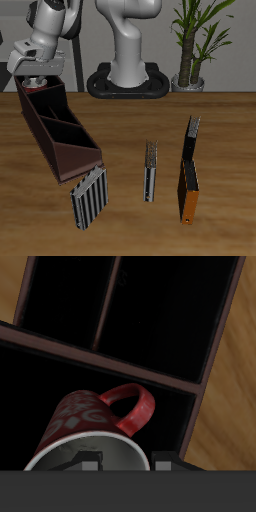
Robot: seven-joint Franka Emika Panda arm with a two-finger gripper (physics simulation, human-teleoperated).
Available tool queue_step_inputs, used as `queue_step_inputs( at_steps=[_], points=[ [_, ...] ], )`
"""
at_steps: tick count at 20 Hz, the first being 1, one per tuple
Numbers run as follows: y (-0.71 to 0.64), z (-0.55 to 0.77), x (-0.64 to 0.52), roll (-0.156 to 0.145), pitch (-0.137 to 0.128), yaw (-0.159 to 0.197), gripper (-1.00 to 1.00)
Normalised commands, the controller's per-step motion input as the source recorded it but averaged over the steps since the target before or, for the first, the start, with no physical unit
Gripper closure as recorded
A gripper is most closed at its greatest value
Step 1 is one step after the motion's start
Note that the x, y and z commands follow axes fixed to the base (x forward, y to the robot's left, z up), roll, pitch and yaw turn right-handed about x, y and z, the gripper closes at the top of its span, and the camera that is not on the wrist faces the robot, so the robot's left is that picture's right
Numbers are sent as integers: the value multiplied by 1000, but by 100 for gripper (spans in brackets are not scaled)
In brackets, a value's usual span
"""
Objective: Place the red mug into the right desk caddy's right compartment
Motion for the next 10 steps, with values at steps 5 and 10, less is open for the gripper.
queue_step_inputs(
  at_steps=[5,10],
  points=[
    [138,49,-61,-2,13,14,-100],
    [215,272,-75,12,-64,-69,-100]
  ],
)
